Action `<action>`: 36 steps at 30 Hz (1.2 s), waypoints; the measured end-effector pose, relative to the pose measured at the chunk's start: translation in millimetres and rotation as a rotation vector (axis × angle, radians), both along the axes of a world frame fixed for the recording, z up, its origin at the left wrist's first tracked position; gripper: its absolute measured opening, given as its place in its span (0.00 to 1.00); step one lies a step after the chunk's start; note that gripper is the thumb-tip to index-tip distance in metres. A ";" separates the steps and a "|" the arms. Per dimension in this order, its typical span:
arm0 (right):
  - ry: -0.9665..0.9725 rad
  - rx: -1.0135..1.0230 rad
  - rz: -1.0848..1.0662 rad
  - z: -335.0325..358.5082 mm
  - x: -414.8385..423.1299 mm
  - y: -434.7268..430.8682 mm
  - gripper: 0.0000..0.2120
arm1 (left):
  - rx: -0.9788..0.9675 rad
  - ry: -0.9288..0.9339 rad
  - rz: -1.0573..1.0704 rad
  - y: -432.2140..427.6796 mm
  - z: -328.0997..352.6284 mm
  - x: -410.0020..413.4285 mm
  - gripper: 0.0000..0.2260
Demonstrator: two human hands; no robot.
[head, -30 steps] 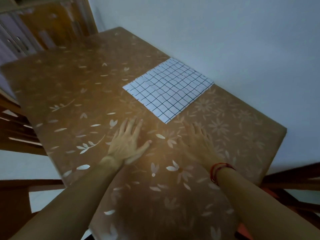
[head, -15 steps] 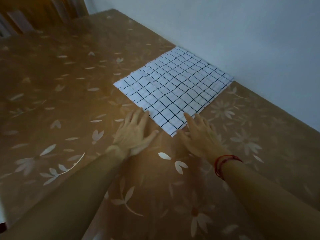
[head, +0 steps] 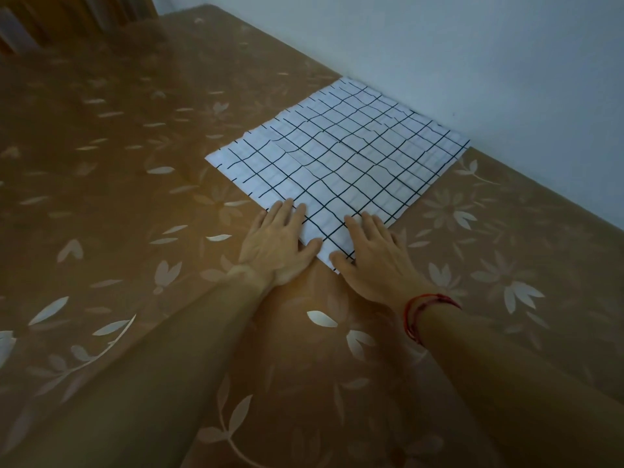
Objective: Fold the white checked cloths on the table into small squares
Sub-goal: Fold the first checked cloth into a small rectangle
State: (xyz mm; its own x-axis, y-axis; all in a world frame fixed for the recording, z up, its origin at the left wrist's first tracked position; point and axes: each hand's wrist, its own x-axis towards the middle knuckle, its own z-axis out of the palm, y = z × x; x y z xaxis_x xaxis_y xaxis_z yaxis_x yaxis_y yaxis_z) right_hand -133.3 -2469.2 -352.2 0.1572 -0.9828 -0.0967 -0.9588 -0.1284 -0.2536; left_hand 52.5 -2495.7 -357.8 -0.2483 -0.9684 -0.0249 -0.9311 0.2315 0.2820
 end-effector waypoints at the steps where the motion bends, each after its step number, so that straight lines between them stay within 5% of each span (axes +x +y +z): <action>1: 0.004 -0.016 0.000 -1.1 0.7 0.2 0.33 | -0.006 -0.013 -0.001 0.0 -1.9 -0.8 0.31; 12: 0.080 -0.333 0.038 -6.5 -0.4 8.4 0.16 | -0.272 -0.020 -0.004 8.5 0.2 -3.3 0.11; 22: 0.061 -0.131 0.110 25.0 4.0 52.0 0.51 | -0.302 0.143 0.038 45.8 33.4 0.4 0.16; 30: 0.002 -0.197 -0.073 41.5 -8.0 98.5 0.14 | -0.271 0.225 -0.024 111.0 63.2 1.6 0.13; 36: -0.192 -0.009 -0.121 72.9 -28.6 138.8 0.17 | -0.139 0.258 -0.077 171.3 84.2 15.0 0.22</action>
